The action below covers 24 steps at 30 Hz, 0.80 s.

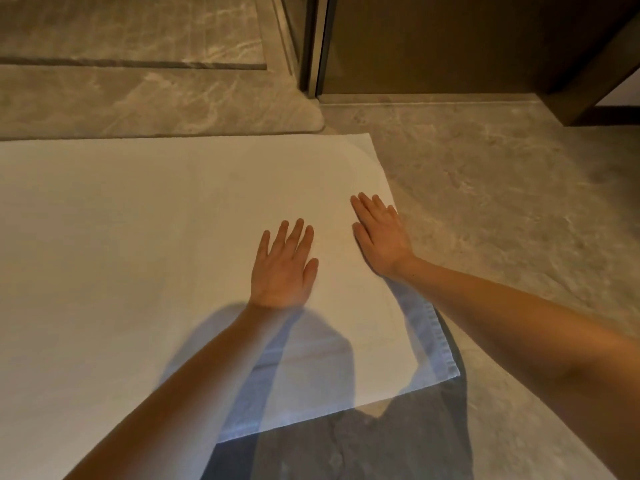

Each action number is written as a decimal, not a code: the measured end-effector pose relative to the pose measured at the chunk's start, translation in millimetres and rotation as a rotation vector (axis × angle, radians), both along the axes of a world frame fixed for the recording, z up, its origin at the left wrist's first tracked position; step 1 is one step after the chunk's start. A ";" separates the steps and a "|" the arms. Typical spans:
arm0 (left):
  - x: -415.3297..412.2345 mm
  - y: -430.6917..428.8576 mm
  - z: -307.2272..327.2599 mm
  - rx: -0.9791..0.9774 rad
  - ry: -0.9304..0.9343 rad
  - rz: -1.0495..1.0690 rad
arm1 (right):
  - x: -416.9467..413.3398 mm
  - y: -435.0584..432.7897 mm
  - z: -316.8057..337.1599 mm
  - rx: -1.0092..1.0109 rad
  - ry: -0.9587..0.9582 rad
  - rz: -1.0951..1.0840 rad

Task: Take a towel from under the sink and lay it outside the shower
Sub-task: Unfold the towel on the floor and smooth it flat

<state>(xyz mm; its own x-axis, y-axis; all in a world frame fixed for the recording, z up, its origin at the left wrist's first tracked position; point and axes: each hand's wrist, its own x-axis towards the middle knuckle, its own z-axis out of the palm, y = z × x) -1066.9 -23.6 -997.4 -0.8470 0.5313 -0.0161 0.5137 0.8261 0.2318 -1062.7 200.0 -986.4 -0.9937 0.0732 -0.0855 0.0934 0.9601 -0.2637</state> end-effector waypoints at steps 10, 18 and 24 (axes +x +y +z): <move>-45.6 -44.5 68.2 -0.144 -0.144 -0.170 | -27.5 -31.3 29.6 -0.027 0.028 0.042; -92.9 -189.3 146.2 -0.411 0.086 -0.232 | -113.4 -199.3 96.0 -0.160 0.146 0.362; -112.1 -293.6 98.1 -0.278 -0.084 0.155 | -145.1 -284.9 93.3 -0.148 0.106 0.440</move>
